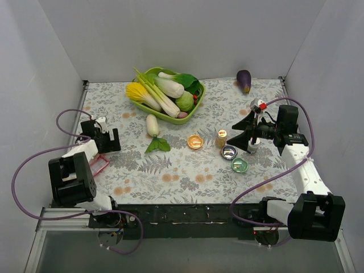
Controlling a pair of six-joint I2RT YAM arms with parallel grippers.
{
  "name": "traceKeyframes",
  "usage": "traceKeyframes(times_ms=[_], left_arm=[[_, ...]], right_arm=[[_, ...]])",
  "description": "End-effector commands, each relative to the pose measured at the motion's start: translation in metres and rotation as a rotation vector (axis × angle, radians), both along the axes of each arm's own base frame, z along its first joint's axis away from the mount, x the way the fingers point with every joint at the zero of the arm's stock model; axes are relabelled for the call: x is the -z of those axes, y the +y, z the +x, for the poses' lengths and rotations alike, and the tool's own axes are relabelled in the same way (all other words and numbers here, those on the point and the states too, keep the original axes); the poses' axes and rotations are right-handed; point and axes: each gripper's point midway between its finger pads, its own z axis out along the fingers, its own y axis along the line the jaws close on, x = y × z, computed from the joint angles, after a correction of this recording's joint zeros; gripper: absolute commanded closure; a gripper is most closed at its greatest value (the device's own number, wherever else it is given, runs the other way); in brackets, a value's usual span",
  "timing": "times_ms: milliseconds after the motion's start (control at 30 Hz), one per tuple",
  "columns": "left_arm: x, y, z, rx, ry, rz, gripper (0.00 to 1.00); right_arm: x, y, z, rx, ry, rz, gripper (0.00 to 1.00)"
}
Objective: Sort the pills into containers
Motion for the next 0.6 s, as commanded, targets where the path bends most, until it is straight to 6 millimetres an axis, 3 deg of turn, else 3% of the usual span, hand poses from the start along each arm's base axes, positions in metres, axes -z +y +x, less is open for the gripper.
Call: traceKeyframes(times_ms=[0,67,100,267,367,400,467,500,567], left_arm=[[-0.029,-0.002,0.007,-0.089,-0.033,-0.045,0.07],[-0.044,0.004,0.010,-0.182,-0.040,-0.062,0.03],[-0.061,0.017,0.018,-0.262,-0.062,-0.033,0.02],[-0.066,0.035,-0.014,-0.623,0.031,-0.104,0.02],[-0.074,0.053,-0.040,-0.767,-0.040,-0.103,0.02],[-0.076,0.070,-0.048,-0.840,-0.074,-0.121,0.02],[-0.068,0.081,-0.065,-0.908,-0.079,-0.157,0.02],[-0.064,0.099,-0.078,-0.989,-0.084,-0.177,0.02],[-0.051,0.106,-0.090,-1.052,-0.067,-0.223,0.02]], right_arm=[[-0.001,0.000,-0.001,-0.015,-0.006,0.012,0.02],[0.000,0.000,-0.001,-0.019,0.002,0.014,0.02],[0.001,0.000,-0.001,-0.019,0.006,0.015,0.02],[0.008,-0.001,-0.001,-0.019,0.011,0.005,0.02],[0.012,-0.001,0.001,-0.017,0.021,0.001,0.02],[0.014,-0.001,0.000,-0.018,0.034,0.002,0.02],[0.017,-0.002,0.003,-0.014,0.046,-0.002,0.02],[0.019,-0.002,0.003,-0.014,0.052,-0.002,0.02],[0.021,-0.002,0.004,-0.012,0.063,-0.003,0.02]])
